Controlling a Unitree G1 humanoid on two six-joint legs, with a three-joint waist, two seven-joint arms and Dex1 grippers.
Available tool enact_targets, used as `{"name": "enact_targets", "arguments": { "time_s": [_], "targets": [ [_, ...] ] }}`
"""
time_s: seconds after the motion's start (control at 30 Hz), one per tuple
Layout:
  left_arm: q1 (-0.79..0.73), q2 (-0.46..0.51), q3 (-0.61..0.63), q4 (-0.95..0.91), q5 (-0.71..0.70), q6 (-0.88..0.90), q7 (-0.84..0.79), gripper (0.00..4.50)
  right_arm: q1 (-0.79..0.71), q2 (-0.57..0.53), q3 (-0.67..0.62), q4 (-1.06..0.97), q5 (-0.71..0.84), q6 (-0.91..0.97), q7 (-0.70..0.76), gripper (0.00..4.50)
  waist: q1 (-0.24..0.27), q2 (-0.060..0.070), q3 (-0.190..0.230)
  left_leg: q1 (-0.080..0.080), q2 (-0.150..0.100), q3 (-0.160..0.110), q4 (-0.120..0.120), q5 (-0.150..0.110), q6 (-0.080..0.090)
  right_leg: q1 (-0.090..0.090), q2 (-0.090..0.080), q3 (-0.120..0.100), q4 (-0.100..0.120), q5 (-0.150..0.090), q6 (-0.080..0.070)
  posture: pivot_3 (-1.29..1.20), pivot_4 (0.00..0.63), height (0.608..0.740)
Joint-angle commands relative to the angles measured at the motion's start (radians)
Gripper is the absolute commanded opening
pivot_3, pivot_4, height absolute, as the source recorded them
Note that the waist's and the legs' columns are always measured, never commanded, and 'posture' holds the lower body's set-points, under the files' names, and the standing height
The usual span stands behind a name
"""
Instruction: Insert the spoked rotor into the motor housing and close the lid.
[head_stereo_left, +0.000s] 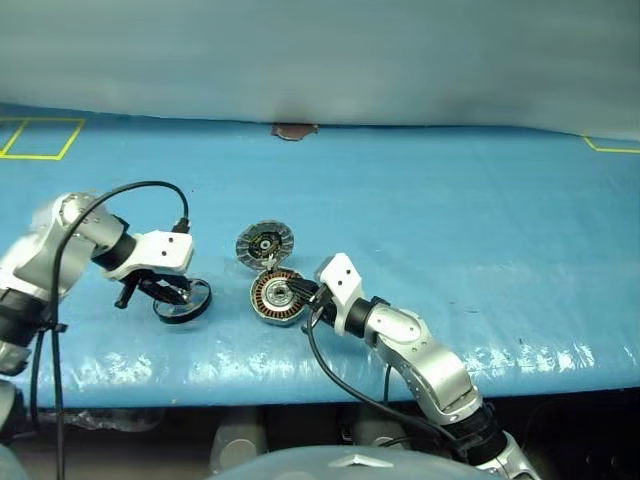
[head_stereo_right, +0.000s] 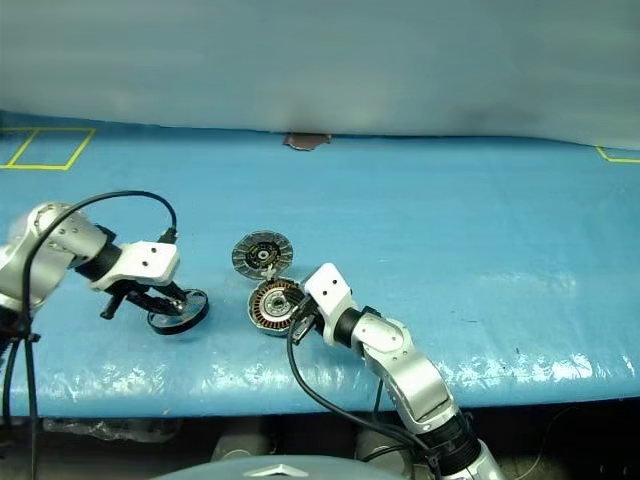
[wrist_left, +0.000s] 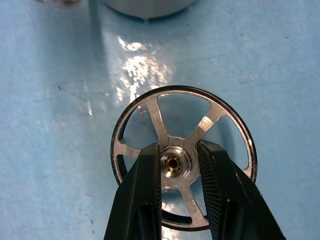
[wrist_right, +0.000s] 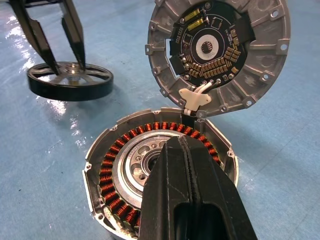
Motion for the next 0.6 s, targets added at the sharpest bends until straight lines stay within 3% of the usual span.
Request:
{"name": "enact_targets", "arguments": {
  "time_s": [0.03, 0.17, 0.33, 0.43, 0.6],
  "targets": [
    [0.057, 0.009, 0.167, -0.156, -0.187, 0.146, 0.013, 0.76, -0.004, -0.005, -0.022, -0.041, 0.018, -0.016, 0.016, 0.00, 0.008, 0.000, 0.000, 0.000, 0.000, 0.000, 0.000, 0.000, 0.000, 0.000, 0.000, 0.000, 0.000, 0.000, 0.000, 0.00, 0.150, 0.740],
    [0.186, -0.044, 0.355, -0.312, -0.358, 0.319, 0.143, 0.76, 0.012, -0.034, -0.062, -0.063, 0.042, -0.028, 0.041, 0.00, 0.006, 0.000, 0.000, 0.000, 0.000, 0.000, 0.001, 0.000, 0.000, 0.001, 0.000, 0.000, -0.001, -0.001, 0.003, 0.00, 0.150, 0.740],
    [0.317, -0.148, 0.480, -0.490, -0.439, 0.430, 0.362, 0.76, 0.050, -0.095, -0.132, -0.099, 0.114, -0.068, 0.123, 0.00, 0.006, 0.001, 0.001, 0.001, 0.000, 0.000, 0.001, 0.000, 0.000, 0.002, 0.000, 0.001, 0.000, -0.002, 0.004, 0.00, 0.150, 0.740],
    [0.344, -0.183, 0.462, -0.570, -0.445, 0.446, 0.438, 0.76, 0.075, -0.141, -0.151, -0.109, 0.141, -0.097, 0.180, 0.00, 0.007, 0.000, 0.000, 0.002, 0.000, 0.000, 0.001, 0.000, 0.000, 0.002, 0.000, 0.001, 0.000, -0.002, 0.004, 0.00, 0.150, 0.740],
    [0.289, -0.202, 0.325, -0.648, -0.427, 0.492, 0.509, 0.76, 0.114, -0.175, -0.166, -0.063, 0.141, -0.180, 0.227, 0.00, 0.010, 0.000, 0.000, 0.004, 0.000, 0.000, 0.002, 0.000, 0.000, 0.006, 0.000, 0.001, -0.001, -0.001, 0.004, 0.00, 0.150, 0.740]
  ]
}}
